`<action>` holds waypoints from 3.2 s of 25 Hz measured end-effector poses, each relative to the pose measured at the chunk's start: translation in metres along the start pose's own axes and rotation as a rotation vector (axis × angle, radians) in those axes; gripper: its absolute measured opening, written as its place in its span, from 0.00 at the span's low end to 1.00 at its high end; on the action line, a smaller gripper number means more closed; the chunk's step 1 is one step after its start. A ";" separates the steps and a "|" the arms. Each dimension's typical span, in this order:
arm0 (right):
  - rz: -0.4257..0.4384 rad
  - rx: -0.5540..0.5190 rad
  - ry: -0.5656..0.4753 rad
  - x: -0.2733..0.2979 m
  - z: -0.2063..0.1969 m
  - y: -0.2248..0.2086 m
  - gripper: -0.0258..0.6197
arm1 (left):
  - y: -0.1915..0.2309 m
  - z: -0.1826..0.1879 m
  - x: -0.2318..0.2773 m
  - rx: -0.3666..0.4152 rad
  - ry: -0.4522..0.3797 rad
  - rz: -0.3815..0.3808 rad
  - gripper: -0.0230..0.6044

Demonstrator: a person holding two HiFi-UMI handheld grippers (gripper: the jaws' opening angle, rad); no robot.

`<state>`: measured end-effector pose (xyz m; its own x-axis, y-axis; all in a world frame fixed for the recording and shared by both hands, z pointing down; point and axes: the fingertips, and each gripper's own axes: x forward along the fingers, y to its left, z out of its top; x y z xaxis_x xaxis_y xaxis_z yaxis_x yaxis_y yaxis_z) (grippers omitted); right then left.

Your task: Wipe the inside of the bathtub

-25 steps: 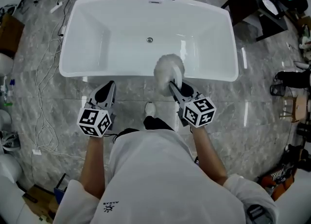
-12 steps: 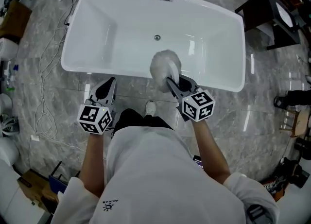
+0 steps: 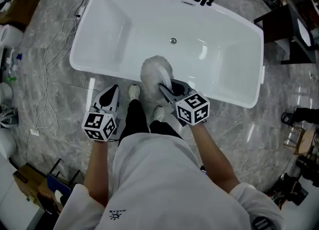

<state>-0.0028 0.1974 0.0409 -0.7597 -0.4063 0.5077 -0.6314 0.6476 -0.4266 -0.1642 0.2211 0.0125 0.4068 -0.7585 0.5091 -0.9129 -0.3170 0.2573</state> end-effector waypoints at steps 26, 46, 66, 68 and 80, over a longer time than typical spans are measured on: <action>0.300 -0.037 0.349 0.360 -0.031 0.021 0.19 | 0.277 -0.060 0.081 -0.167 0.110 0.171 0.06; 0.713 0.053 0.603 0.551 -0.087 0.045 0.19 | 0.395 -0.123 0.092 -0.229 0.096 0.306 0.06; 1.137 0.237 0.765 0.566 -0.112 0.055 0.19 | 0.416 -0.133 0.101 -0.084 0.099 0.256 0.06; 1.159 0.223 0.791 0.571 -0.111 0.060 0.19 | 0.420 -0.133 0.104 -0.083 0.104 0.251 0.06; 1.200 0.220 0.897 0.560 -0.120 0.047 0.19 | 0.420 -0.139 0.133 -0.093 0.115 0.170 0.06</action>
<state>-0.4395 0.0777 0.3945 -0.5341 0.8450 0.0281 0.2034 0.1607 -0.9658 -0.4888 0.0661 0.3024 0.2538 -0.7245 0.6409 -0.9637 -0.1323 0.2321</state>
